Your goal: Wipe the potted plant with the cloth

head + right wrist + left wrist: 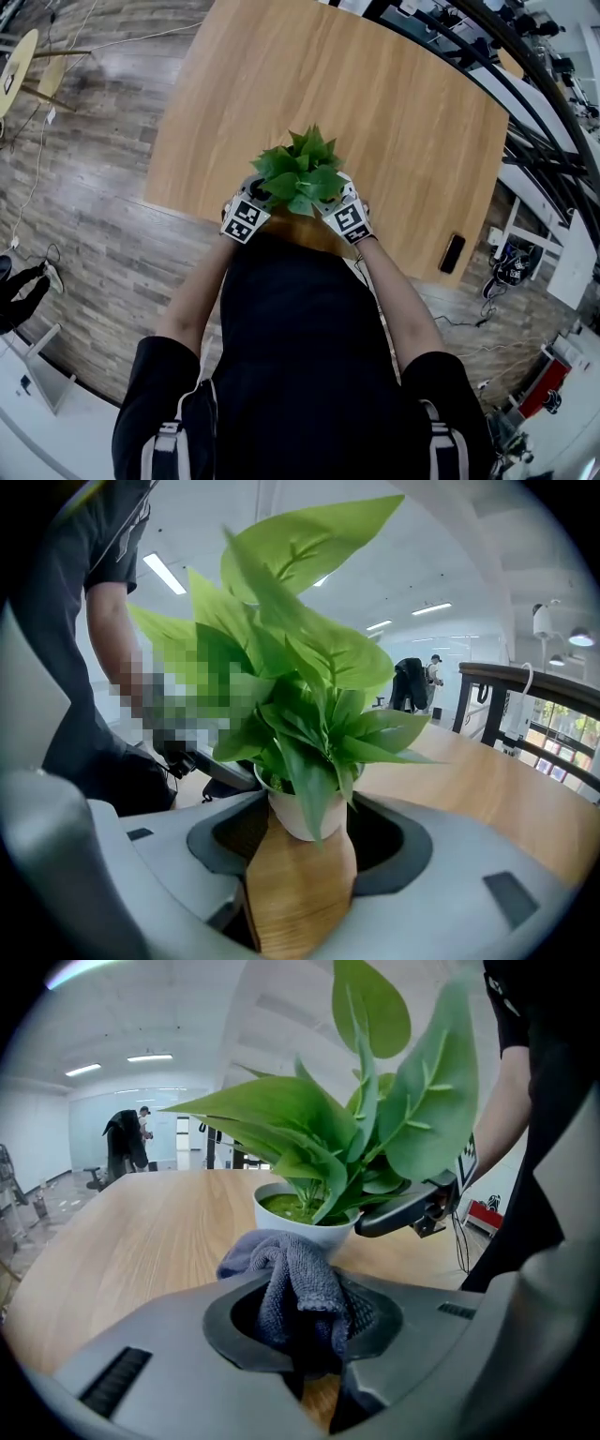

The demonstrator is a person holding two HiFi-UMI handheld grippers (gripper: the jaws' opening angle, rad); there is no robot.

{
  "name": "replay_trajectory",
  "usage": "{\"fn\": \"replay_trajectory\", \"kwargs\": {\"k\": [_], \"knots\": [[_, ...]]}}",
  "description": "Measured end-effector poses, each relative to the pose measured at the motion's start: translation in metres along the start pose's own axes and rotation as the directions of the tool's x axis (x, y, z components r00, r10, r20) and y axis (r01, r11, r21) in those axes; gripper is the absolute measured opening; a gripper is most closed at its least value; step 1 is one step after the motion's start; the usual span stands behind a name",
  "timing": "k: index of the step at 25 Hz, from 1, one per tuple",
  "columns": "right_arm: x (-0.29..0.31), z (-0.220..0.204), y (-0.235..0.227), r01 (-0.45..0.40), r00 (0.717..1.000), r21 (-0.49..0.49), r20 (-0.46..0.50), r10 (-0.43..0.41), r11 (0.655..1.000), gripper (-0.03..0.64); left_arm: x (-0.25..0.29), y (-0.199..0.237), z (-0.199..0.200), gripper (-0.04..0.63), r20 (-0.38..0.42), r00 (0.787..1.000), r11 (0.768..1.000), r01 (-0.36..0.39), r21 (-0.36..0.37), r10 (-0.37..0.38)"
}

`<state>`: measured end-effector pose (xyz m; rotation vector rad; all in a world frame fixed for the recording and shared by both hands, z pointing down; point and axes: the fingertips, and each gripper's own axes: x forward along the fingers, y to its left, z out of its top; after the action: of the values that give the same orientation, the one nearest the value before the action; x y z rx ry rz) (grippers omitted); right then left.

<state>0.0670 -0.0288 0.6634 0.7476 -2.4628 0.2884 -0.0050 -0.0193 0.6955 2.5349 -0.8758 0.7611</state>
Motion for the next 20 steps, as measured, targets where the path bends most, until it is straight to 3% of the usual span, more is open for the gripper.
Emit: {"fn": "replay_trajectory", "kwargs": {"k": [7, 11, 16, 20], "knots": [[0.002, 0.000, 0.011, 0.017, 1.000, 0.000, 0.016, -0.017, 1.000, 0.245, -0.005, 0.003, -0.003, 0.115, -0.006, 1.000, 1.000, 0.007, 0.007, -0.007], [0.002, 0.000, 0.035, -0.032, 0.999, -0.035, 0.016, 0.033, 0.999, 0.247, -0.018, 0.017, -0.008, 0.114, 0.014, 0.999, 0.999, -0.044, 0.014, 0.044], [-0.022, -0.007, 0.000, 0.091, 0.996, 0.003, 0.023, -0.091, 0.996, 0.247, -0.010, 0.027, -0.005, 0.115, 0.032, 0.994, 0.994, -0.103, -0.029, 0.104], [-0.011, 0.000, -0.014, 0.059, 0.998, -0.064, 0.001, -0.059, 0.996, 0.247, -0.008, 0.043, 0.000, 0.115, 0.040, 0.988, 0.987, -0.146, -0.062, 0.148]]}}
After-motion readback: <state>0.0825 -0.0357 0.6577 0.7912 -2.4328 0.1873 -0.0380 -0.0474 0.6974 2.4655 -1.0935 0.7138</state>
